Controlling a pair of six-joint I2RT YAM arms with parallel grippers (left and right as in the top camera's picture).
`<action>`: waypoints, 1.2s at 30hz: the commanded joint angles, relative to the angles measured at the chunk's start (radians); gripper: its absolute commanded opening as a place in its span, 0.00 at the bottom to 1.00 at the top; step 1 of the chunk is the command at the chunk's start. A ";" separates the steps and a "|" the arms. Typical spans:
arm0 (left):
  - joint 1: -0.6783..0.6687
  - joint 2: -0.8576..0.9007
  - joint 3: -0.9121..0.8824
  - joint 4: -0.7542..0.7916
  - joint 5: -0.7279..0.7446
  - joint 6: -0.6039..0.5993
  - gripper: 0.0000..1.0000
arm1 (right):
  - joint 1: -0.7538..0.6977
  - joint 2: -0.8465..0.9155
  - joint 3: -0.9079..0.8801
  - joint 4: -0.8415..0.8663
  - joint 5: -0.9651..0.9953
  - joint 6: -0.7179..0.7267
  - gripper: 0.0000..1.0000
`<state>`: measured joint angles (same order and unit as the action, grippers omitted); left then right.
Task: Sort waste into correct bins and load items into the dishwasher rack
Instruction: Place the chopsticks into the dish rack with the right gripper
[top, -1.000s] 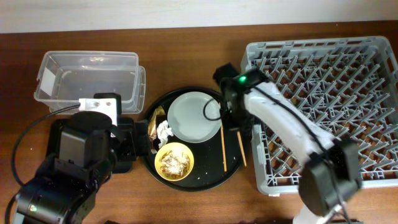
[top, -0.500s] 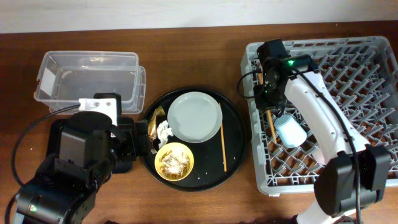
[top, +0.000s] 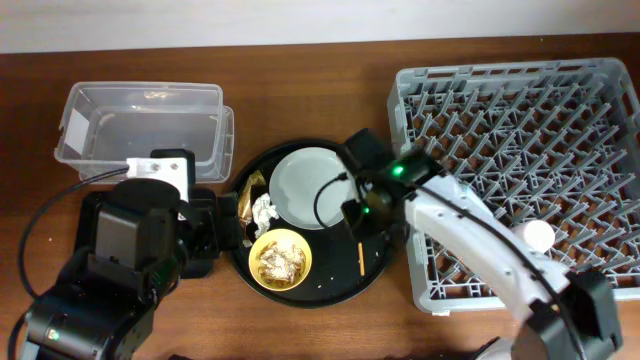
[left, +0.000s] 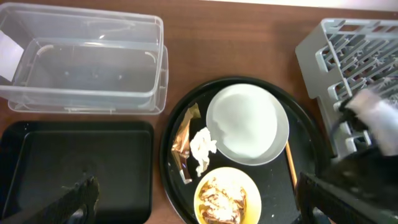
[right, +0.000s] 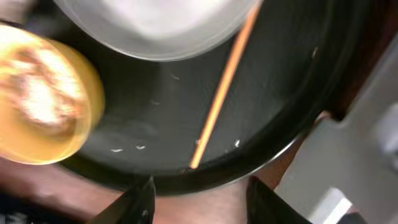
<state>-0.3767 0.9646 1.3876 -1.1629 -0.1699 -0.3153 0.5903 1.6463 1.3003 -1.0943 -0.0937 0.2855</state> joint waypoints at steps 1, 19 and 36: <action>0.001 -0.004 0.009 0.000 -0.011 -0.013 0.99 | 0.004 0.016 -0.167 0.134 0.023 0.061 0.46; 0.001 -0.004 0.009 0.000 -0.011 -0.013 0.99 | -0.116 0.040 -0.164 0.215 0.071 0.051 0.04; 0.001 -0.004 0.009 0.000 -0.011 -0.013 0.99 | -0.349 -0.018 -0.048 0.132 0.150 -0.117 0.27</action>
<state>-0.3767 0.9649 1.3876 -1.1633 -0.1696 -0.3153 0.2470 1.6524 1.2438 -0.9531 0.1127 0.1879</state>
